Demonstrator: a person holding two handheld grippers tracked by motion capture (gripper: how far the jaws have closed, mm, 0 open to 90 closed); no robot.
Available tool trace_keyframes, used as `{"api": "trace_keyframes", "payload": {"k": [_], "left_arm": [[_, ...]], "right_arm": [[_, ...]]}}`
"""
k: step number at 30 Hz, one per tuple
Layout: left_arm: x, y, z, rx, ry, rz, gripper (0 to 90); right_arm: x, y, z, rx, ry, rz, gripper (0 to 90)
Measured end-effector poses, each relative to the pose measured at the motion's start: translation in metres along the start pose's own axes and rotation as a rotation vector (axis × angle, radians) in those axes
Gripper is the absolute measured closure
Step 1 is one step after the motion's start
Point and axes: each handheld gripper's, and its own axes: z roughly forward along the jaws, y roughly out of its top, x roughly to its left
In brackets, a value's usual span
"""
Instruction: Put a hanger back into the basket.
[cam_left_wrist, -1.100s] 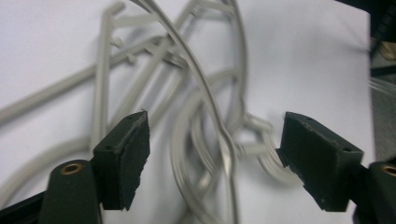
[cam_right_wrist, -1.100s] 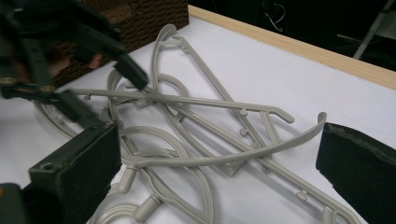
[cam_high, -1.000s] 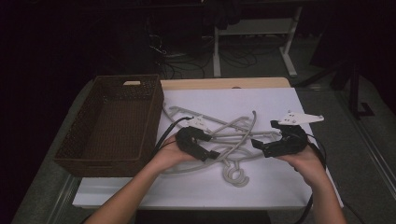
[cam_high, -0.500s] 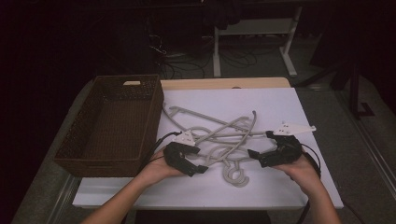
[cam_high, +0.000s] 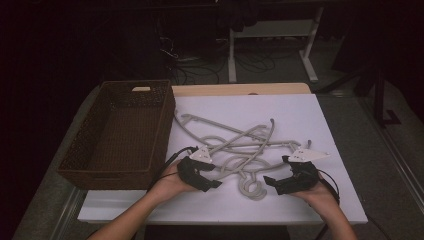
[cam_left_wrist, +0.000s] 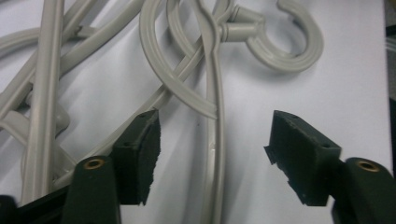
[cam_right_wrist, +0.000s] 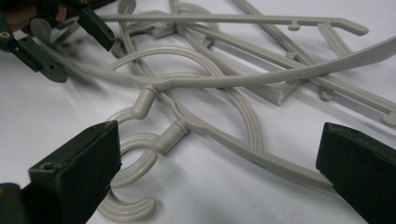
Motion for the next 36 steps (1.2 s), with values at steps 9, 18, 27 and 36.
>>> {"api": "trace_keyframes", "payload": {"k": [9,18,27,36], "left_arm": [[0.002,0.003,0.010,0.061,0.011,0.028,52.3],[-0.002,0.009,0.019,0.114,0.047,0.077,66.3],[0.000,0.010,0.020,0.118,0.034,0.078,77.6],[-0.001,0.013,0.020,0.136,0.041,0.090,82.1]], "right_arm": [[-0.002,-0.001,0.004,0.034,-0.010,-0.015,0.0],[-0.003,-0.001,0.004,0.032,-0.007,-0.013,0.0],[-0.003,-0.001,0.004,0.023,-0.002,-0.006,0.0],[-0.003,0.000,0.003,0.018,-0.004,-0.007,0.0]]}}
